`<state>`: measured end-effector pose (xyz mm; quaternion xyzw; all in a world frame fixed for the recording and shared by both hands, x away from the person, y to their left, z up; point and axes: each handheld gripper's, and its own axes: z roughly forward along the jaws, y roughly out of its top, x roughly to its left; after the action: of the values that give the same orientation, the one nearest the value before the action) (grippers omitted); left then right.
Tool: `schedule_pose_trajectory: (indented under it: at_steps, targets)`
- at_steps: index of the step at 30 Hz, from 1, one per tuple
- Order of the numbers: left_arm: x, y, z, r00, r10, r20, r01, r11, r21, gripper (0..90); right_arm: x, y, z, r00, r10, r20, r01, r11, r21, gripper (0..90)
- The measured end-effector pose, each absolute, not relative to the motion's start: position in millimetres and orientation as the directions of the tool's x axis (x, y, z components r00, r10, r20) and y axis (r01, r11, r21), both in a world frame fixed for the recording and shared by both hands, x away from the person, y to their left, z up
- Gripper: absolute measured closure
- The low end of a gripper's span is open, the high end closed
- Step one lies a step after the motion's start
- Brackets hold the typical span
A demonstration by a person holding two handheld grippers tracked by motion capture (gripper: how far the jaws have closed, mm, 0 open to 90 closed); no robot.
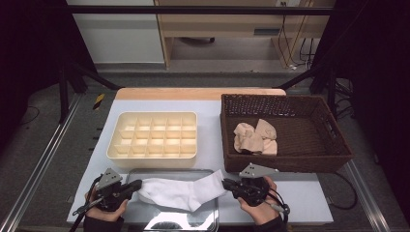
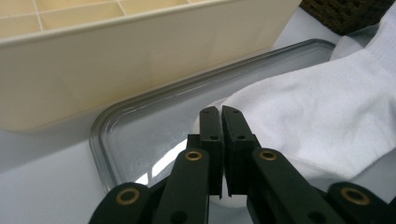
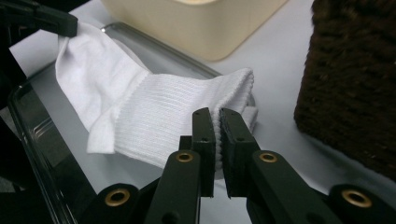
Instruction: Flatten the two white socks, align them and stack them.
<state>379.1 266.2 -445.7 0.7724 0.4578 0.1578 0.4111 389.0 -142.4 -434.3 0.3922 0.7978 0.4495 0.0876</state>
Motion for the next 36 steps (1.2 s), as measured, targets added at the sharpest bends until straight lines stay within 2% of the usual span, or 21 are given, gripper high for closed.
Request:
schedule_pose_trajectory:
  at_steps: [15,21,26,30,36]
  targets:
    - [386.4,262.7,-455.2,0.530,0.843,-0.094,0.571,-0.273,0.774,86.9,397.6,-135.0,-457.6,-0.662,0.725,0.188,0.565,0.319,0.761,85.0]
    - [387.3,262.3,-457.3,0.531,0.843,-0.089,0.572,-0.279,0.772,85.7,399.5,-132.1,-468.3,-0.650,0.737,0.183,0.592,0.341,0.730,80.3]
    - [384.5,267.6,-449.2,0.518,0.845,-0.130,0.562,-0.221,0.797,71.3,396.2,-140.6,-461.7,-0.649,0.736,0.190,0.567,0.303,0.766,77.7]
    - [382.6,267.0,-447.8,0.512,0.849,-0.133,0.559,-0.211,0.802,65.1,393.3,-145.0,-464.2,-0.640,0.744,0.191,0.573,0.298,0.763,77.0]
    - [385.8,258.3,-457.7,0.496,0.862,-0.102,0.598,-0.254,0.760,59.9,393.9,-140.3,-473.1,-0.642,0.738,0.208,0.584,0.295,0.756,75.0]
